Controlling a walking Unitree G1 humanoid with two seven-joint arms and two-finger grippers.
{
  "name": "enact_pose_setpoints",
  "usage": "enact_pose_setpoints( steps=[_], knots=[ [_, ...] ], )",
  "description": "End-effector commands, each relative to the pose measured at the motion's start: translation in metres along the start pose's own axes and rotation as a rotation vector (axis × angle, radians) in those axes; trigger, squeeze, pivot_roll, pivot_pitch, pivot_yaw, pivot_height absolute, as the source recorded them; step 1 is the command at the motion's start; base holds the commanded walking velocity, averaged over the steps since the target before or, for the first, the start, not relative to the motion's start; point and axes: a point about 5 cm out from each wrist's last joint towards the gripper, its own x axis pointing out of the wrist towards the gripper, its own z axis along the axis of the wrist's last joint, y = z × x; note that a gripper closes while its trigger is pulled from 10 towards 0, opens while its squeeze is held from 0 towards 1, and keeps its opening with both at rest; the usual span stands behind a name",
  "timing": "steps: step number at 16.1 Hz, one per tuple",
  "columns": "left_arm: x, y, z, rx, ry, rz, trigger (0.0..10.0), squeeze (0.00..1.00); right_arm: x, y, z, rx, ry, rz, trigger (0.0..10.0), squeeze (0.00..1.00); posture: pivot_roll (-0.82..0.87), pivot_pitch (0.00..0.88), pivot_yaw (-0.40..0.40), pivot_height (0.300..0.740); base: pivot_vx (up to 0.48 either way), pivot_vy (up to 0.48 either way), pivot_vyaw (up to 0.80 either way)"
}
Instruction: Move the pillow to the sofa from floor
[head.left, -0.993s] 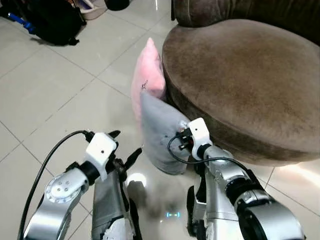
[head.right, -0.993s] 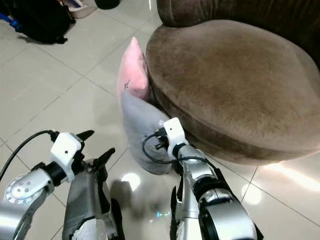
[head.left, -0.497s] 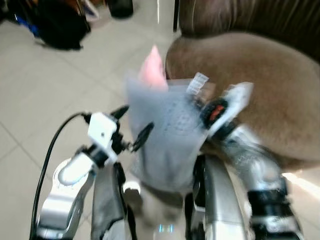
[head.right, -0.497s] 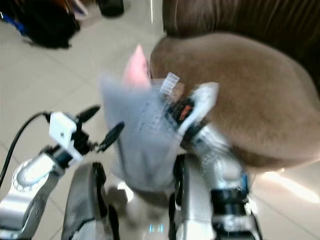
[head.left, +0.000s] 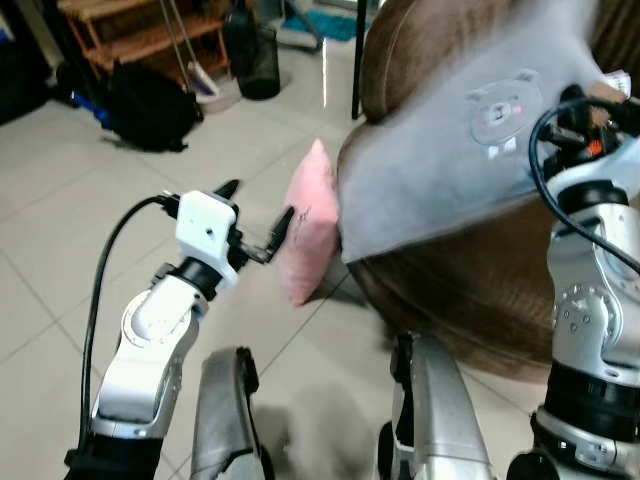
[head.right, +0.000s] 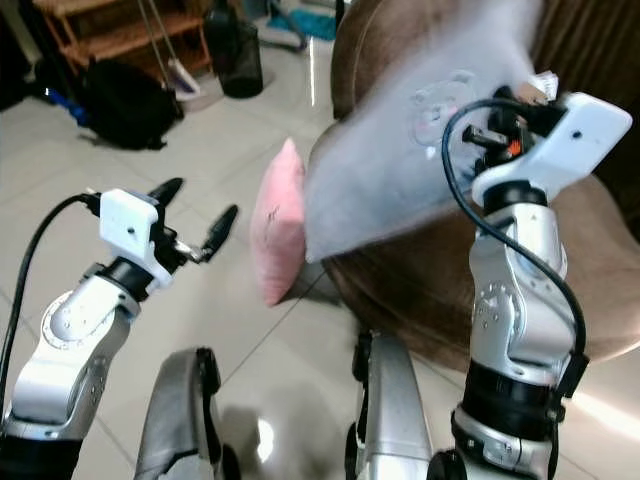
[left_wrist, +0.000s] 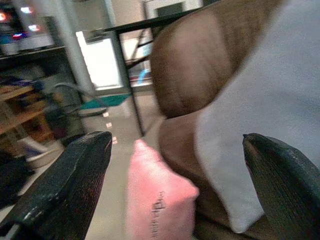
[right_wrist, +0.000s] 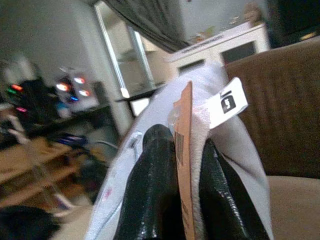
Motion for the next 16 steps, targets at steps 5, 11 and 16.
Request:
enact_pose_setpoints(
  steps=[5,11,16],
  knots=[
    [0.003,0.008,-0.003,0.072,0.05,0.111,10.0,0.0,-0.006,0.025,-0.02,-0.159,0.055,0.074,10.0,0.0,-0.01,0.0,0.003,0.536,0.0,0.0,0.0],
    [0.006,0.003,-0.001,0.098,0.044,0.106,10.0,0.0,0.007,0.037,0.006,-0.129,-0.018,0.089,10.0,0.0,-0.02,0.0,-0.005,0.591,0.0,0.0,0.0],
    [0.01,0.002,0.003,0.077,0.023,0.118,10.0,0.0,0.011,0.038,0.01,-0.117,-0.023,0.084,10.0,0.0,-0.02,0.007,-0.005,0.646,0.0,0.0,0.0]
  ],
)
